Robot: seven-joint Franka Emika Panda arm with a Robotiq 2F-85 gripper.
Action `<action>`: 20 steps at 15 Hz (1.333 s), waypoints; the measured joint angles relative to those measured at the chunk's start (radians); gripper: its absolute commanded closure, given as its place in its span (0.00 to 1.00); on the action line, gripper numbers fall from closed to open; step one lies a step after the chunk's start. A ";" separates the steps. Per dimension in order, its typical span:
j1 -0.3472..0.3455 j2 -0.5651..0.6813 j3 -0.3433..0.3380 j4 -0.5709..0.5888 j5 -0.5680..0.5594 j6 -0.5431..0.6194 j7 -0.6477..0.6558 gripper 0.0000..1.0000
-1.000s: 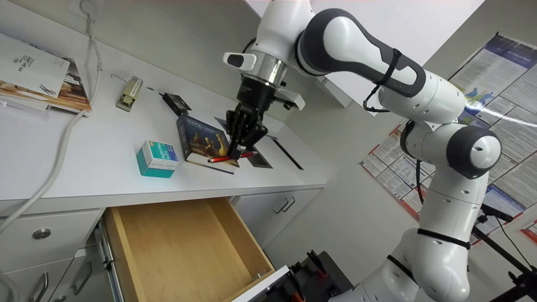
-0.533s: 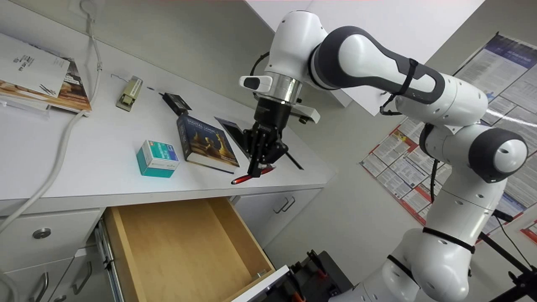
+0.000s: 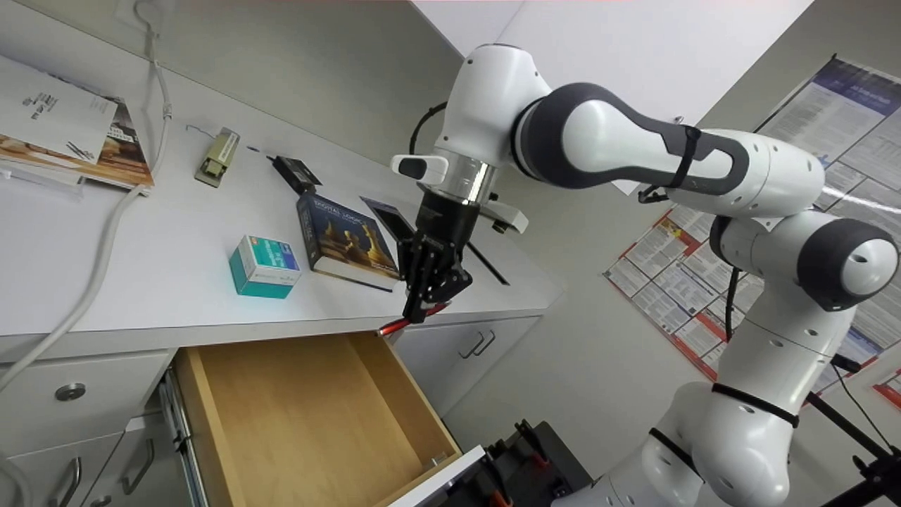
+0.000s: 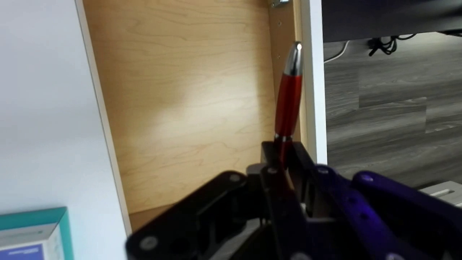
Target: Put the pen in the top drawer under the book
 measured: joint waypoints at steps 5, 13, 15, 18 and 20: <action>0.006 -0.080 -0.009 -0.270 -0.003 0.361 -0.010 0.97; -0.016 -0.081 -0.053 -0.597 0.010 0.817 -0.010 0.97; -0.016 -0.047 -0.054 -0.624 0.004 0.863 -0.007 0.97; -0.016 0.019 -0.066 -0.634 -0.033 0.927 0.030 0.97; -0.013 0.067 -0.087 -0.631 -0.086 0.978 0.079 0.97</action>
